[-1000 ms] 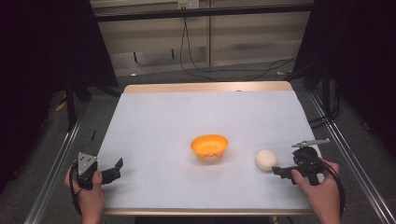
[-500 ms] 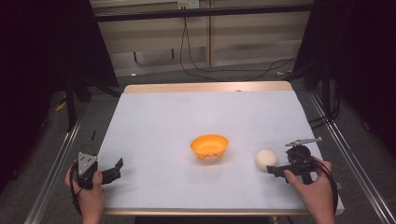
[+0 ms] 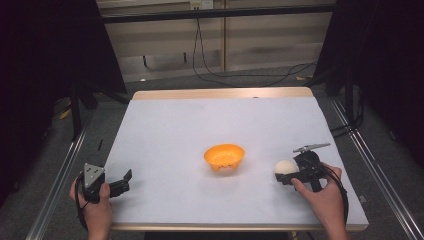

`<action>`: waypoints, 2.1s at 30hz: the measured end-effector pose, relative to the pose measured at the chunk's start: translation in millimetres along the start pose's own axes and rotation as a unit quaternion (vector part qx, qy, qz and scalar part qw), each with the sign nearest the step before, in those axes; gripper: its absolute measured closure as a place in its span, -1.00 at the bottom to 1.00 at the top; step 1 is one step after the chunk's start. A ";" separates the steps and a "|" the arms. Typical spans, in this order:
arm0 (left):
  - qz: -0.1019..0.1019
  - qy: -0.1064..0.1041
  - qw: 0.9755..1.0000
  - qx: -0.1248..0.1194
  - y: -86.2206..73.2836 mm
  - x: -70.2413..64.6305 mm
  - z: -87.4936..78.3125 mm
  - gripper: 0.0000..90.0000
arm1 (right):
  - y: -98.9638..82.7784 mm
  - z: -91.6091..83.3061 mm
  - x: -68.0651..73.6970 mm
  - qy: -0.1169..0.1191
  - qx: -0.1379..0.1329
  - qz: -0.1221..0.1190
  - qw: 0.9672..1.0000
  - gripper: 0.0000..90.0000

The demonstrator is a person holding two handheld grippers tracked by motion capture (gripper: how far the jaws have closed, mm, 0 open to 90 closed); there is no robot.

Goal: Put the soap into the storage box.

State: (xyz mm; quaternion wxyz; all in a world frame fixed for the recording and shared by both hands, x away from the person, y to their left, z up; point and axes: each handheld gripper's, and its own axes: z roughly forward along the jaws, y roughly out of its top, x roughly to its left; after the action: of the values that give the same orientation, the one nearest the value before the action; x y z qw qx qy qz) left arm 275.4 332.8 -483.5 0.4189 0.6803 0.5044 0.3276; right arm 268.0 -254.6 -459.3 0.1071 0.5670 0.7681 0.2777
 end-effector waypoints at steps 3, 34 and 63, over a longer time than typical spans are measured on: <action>0.003 -0.001 1.000 0.002 0.1 0.6 -0.3 -1.00 | 1.7 5.1 2.4 -0.008 0.003 -0.001 1.000 -0.90; 0.005 0.001 1.000 0.002 0.2 -0.9 0.3 -1.00 | 3.7 7.5 9.9 -0.020 -0.002 0.006 1.000 -0.47; 0.017 -0.001 1.000 0.004 0.2 -1.3 -0.6 -0.99 | 28.8 1.1 37.3 0.010 -0.018 -0.004 1.000 -0.47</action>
State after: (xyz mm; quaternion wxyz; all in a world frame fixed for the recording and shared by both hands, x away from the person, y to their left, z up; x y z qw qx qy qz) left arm 274.6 331.6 -483.1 0.4109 0.6909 0.4933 0.3323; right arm 279.5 -213.8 -438.9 0.1108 0.5591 0.7660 0.2971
